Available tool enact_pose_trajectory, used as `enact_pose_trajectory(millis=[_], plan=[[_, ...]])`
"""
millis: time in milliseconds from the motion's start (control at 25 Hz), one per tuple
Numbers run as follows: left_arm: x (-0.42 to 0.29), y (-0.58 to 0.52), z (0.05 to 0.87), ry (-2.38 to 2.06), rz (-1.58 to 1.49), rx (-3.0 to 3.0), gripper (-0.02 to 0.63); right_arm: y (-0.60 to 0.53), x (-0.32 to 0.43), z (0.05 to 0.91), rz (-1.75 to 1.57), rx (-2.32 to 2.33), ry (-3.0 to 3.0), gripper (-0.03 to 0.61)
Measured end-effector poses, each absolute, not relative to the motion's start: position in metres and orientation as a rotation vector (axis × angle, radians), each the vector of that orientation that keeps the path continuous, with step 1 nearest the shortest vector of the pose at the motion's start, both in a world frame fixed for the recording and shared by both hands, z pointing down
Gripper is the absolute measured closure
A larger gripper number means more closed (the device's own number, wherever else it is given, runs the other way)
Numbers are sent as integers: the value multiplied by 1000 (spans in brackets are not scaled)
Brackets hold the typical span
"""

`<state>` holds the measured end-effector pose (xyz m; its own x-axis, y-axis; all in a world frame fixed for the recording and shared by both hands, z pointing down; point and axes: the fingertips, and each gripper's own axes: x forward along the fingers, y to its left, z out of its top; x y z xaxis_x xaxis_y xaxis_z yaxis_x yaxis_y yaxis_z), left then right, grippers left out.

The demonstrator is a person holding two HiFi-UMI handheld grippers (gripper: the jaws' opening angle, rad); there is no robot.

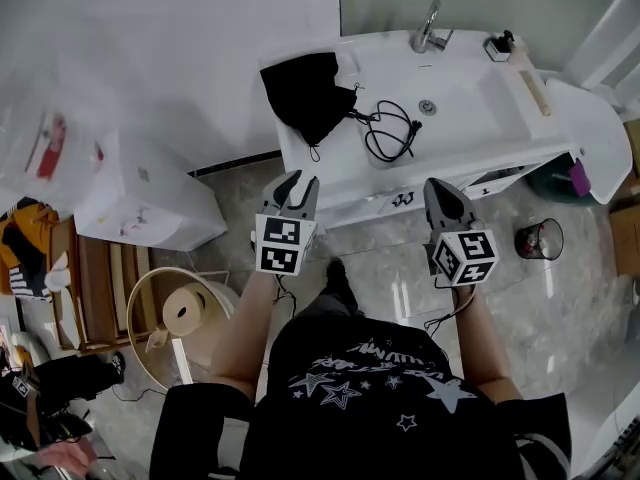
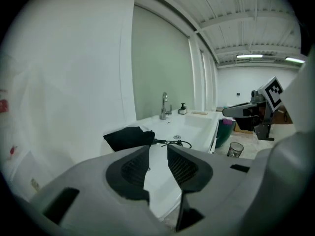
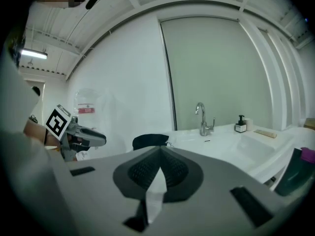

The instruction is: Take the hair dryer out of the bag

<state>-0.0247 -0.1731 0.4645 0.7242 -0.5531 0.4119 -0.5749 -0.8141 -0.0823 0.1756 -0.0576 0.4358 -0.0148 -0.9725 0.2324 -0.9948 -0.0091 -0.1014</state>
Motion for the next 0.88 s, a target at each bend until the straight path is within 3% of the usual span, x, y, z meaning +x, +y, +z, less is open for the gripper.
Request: enact_pose_trajectory(millis=[40,240,280,880], plan=[[-19,-184,472,-912,680,2853,475,-69,180,436,366,2138,-2132,572],[4,-230,512,-901,775,2771,240,-107,194,443,410,2150,-2091,572],[6,-240,519,-941,786,2762,224,-114,197,445,418,2152,-2083,572],[40,-304,596,-1106,1100,2541,212,-175,236,458,496,2139,-2052,572]])
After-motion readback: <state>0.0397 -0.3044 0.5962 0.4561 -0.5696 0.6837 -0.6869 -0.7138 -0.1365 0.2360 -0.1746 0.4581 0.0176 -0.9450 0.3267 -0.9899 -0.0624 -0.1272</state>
